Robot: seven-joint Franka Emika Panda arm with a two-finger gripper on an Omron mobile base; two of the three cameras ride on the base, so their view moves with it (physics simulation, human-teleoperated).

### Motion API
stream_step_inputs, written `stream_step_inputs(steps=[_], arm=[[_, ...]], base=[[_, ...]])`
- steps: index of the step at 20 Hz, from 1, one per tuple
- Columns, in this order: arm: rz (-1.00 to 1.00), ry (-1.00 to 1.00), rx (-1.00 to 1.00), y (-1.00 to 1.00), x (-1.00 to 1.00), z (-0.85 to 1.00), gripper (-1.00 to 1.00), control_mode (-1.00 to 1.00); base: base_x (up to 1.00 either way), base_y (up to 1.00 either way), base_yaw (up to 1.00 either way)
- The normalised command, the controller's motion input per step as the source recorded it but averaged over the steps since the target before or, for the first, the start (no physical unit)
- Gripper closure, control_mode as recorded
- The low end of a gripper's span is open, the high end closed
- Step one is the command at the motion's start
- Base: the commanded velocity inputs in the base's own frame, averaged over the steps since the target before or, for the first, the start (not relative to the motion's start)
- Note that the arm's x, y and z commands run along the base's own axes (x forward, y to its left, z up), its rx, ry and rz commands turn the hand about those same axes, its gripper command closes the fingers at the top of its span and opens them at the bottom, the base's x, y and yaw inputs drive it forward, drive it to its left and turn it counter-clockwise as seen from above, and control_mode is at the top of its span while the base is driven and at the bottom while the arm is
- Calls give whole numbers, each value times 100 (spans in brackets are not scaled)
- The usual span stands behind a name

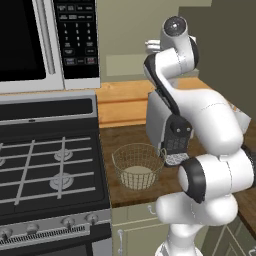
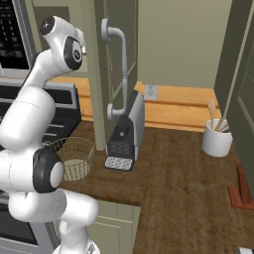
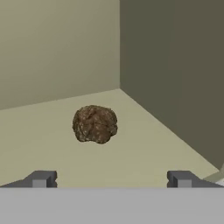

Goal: Open the cabinet, pick up the bread from the cabinet and place it in the basket. Then move the basket to the dining counter.

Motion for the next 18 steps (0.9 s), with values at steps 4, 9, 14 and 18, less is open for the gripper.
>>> stream_step_inputs(steps=[4,9,14,18], arm=[[0,0,0,0,41,-26,-100,-100],[0,11,0,-16,59,0,-100,-100],[0,10,-1,-26,53,0,-100,-100],[0,4,-1,-1,39,-1,-100,-100]], base=[[0,0,0],[0,0,0],[0,0,0],[0,0,0]])
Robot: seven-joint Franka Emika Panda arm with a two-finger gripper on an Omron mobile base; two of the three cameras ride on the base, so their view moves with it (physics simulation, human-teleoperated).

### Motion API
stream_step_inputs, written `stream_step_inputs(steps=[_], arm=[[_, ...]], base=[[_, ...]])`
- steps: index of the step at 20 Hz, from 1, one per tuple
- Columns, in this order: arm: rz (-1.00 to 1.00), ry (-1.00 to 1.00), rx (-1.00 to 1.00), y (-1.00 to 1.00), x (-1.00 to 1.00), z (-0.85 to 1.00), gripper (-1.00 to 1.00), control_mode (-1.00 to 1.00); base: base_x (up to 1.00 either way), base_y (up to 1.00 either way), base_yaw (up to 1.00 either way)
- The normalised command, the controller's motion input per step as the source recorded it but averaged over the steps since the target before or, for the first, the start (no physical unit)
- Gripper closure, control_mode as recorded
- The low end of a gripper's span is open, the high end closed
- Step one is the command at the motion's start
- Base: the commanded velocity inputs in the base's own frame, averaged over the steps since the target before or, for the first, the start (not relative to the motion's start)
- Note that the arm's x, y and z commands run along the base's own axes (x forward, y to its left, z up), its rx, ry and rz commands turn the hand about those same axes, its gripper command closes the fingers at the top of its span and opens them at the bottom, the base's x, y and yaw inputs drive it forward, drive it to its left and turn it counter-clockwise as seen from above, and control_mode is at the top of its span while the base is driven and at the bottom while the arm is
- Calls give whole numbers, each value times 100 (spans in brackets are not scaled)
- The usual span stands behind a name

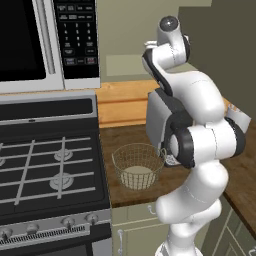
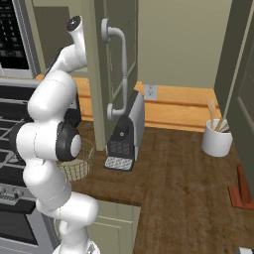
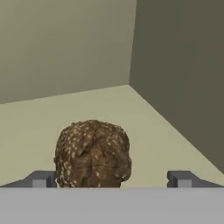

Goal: Open the cabinet, pick up the bread from the cabinet and place it in the basket. Then move the basket to the dining counter.

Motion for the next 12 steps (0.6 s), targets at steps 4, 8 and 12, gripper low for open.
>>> stream_step_inputs(steps=[4,8,12], arm=[[0,0,0,0,41,-1,-100,-100],[0,0,0,0,40,-8,-100,-100],[0,0,0,5,20,-28,-100,-100]], base=[[0,0,0],[0,0,0],[0,0,0]])
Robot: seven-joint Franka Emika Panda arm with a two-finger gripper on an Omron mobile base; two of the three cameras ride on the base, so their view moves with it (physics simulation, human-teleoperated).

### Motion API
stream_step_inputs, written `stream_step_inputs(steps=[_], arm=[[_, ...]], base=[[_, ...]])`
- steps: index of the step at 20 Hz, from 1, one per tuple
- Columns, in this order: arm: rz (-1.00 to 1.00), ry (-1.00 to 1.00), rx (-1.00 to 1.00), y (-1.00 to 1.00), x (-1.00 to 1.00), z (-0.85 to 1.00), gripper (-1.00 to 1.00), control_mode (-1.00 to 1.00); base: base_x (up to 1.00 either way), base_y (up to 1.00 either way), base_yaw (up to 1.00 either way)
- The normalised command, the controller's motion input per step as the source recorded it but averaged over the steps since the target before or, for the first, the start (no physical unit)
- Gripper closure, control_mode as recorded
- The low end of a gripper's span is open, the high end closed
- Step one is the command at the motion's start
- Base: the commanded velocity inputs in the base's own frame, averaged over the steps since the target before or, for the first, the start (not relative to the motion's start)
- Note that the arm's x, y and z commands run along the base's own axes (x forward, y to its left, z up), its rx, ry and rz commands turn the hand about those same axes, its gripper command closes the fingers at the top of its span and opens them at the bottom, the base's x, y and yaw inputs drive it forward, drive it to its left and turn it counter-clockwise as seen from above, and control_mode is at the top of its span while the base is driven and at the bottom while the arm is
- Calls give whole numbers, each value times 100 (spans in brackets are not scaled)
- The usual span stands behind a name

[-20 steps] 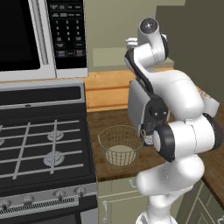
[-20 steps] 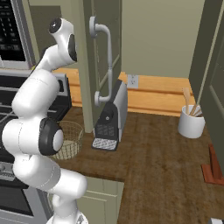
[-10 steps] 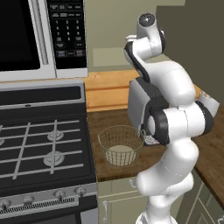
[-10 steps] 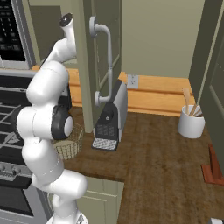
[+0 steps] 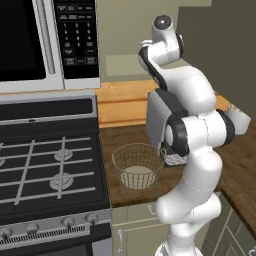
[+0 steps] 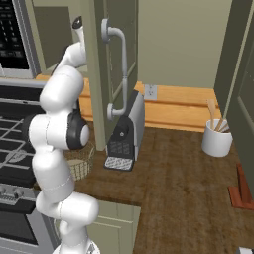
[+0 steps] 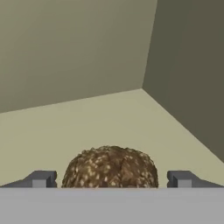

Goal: Open the cabinet, pick up the bread from the cabinet and place it in the basket. Then move the basket to the dining counter.

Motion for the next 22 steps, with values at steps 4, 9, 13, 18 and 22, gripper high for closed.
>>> stream_step_inputs(steps=[4,9,13,18,22], arm=[[0,0,0,2,23,-11,-100,-100],[0,0,0,0,2,-37,-100,-100],[0,2,0,-1,9,-48,-100,-100],[0,2,0,0,6,-64,-100,-100],[1,9,-1,0,0,-97,100,-100]], base=[[0,0,0],[0,0,0],[0,0,0],[0,0,0],[0,0,0]])
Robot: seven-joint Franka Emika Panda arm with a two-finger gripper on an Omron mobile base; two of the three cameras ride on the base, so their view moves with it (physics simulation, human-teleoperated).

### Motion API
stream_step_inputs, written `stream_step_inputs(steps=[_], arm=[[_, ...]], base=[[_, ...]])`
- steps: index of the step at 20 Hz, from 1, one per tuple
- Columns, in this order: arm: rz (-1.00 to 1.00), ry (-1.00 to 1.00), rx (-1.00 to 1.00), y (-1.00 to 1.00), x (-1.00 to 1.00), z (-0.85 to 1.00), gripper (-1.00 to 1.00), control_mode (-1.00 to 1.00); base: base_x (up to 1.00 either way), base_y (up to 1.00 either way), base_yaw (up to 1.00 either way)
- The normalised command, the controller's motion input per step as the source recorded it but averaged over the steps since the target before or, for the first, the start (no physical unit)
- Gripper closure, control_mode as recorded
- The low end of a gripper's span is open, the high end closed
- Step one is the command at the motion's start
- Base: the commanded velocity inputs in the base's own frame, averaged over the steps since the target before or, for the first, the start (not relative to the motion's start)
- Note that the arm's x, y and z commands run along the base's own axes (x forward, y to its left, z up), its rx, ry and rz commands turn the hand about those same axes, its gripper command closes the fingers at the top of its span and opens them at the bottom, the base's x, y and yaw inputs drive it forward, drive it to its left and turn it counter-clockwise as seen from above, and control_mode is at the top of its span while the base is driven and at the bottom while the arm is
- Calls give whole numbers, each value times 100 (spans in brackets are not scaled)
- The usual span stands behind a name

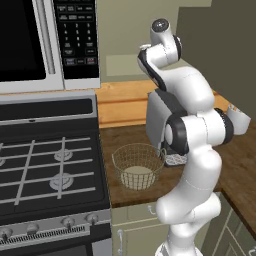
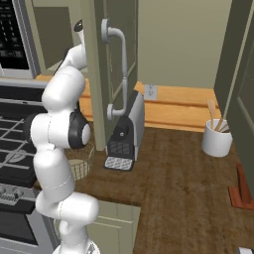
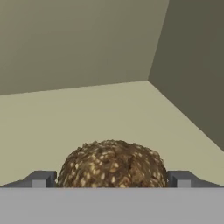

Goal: Open the cabinet, pick up the bread from the cabinet and place it in the basket. Then move the basket to the dining counter.

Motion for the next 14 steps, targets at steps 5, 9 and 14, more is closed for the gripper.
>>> stream_step_inputs(steps=[5,9,14], arm=[[1,2,0,0,15,-83,100,-100],[3,1,0,4,-30,-69,100,-100],[1,-13,0,56,-66,-12,100,-100]], base=[[0,0,0],[0,0,0],[0,0,0]])
